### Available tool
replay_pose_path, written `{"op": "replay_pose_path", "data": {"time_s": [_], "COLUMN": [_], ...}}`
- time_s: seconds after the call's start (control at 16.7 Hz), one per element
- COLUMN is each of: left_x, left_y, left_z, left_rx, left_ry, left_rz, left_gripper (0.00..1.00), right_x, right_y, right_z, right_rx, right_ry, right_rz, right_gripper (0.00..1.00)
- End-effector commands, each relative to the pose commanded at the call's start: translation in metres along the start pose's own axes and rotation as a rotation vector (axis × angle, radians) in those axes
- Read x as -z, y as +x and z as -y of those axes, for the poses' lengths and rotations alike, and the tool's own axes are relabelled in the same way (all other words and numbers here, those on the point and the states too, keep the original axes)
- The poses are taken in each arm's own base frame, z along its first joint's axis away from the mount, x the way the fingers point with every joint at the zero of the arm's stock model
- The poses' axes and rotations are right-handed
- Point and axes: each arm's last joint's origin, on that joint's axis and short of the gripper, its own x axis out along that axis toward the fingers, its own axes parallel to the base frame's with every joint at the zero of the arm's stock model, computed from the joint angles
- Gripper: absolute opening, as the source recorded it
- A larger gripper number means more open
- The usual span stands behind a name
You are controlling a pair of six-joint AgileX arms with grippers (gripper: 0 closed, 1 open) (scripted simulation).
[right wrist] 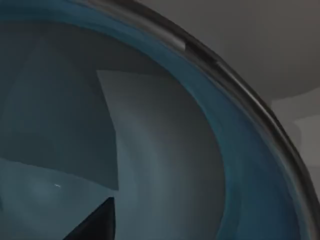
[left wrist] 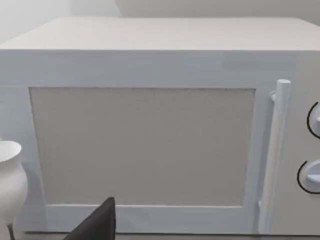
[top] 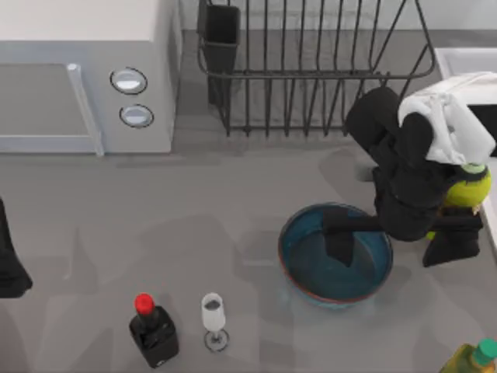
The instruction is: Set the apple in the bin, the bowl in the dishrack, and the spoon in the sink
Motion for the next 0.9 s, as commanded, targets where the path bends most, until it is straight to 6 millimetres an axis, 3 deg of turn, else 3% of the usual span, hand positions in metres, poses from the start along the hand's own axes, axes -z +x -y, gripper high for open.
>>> {"op": "replay_pose_path", "data": {"time_s": [0.18, 0.9], "left_x": [0.0, 0.0], "left_y": [0.0, 0.0], "left_z": [0.0, 0.0], "left_rx": [0.0, 0.0], "left_ry": [0.0, 0.0], "left_rz": [0.0, 0.0], "left_gripper": [1.0, 1.0], "right_x": [0.0, 0.0], "right_y": [0.0, 0.0], "right_z": [0.0, 0.0], "right_rx": [0.0, 0.0], "right_ry": [0.0, 0.0], "right_rz": [0.0, 0.0], "right_gripper": [1.0, 0.1]}}
